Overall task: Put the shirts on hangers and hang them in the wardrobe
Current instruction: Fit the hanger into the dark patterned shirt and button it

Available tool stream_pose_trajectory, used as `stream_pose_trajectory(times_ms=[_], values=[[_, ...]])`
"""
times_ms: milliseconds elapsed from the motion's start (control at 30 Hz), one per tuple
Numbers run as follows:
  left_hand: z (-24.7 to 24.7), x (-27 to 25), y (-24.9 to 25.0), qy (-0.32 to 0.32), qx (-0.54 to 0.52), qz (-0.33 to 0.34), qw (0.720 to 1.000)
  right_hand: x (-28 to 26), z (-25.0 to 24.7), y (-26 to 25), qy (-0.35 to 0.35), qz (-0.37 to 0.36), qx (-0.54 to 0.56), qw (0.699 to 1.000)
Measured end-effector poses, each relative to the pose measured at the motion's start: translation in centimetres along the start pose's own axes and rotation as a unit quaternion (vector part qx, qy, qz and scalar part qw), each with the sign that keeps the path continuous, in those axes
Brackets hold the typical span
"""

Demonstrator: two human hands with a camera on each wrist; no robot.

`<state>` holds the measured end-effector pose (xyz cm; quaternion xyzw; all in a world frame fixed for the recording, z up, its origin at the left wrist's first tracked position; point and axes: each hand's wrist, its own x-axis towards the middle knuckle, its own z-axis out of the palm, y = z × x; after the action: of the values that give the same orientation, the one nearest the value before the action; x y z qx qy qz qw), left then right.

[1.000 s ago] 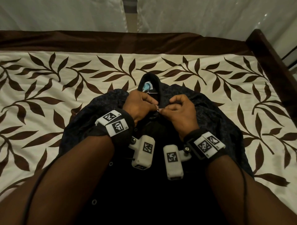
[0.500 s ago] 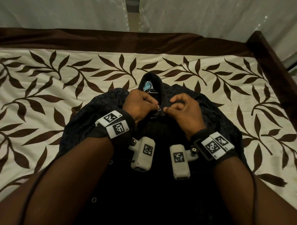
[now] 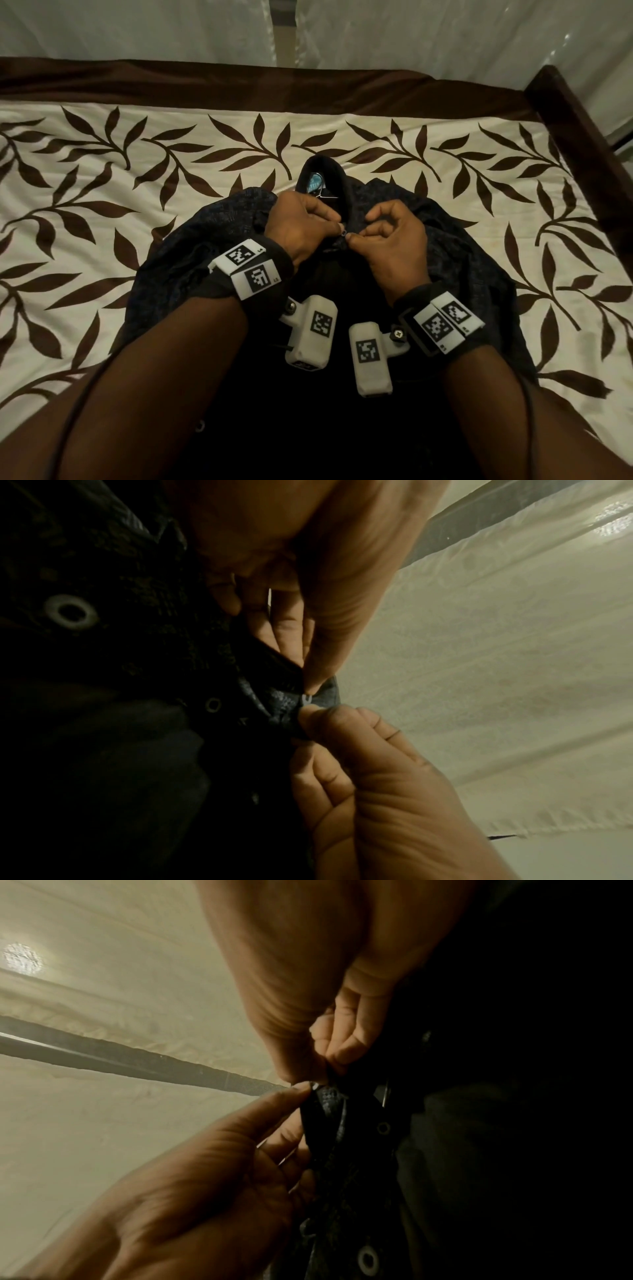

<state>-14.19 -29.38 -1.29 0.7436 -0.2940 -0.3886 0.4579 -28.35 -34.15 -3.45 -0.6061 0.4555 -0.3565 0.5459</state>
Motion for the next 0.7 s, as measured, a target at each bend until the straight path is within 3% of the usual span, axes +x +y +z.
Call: stream_pose_trajectory(times_ms=[367, 700], values=[[0.0, -0.16, -0.65, 0.0, 0.005, -0.014, 1.0, -0.52, -0.16, 0.49, -0.004, 0.015, 0.011, 1.0], [-0.02, -0.42, -0.45, -0.016, -0.035, -0.02, 0.999, -0.21, 0.25, 0.56, -0.02, -0.084, -0.101, 0.991]])
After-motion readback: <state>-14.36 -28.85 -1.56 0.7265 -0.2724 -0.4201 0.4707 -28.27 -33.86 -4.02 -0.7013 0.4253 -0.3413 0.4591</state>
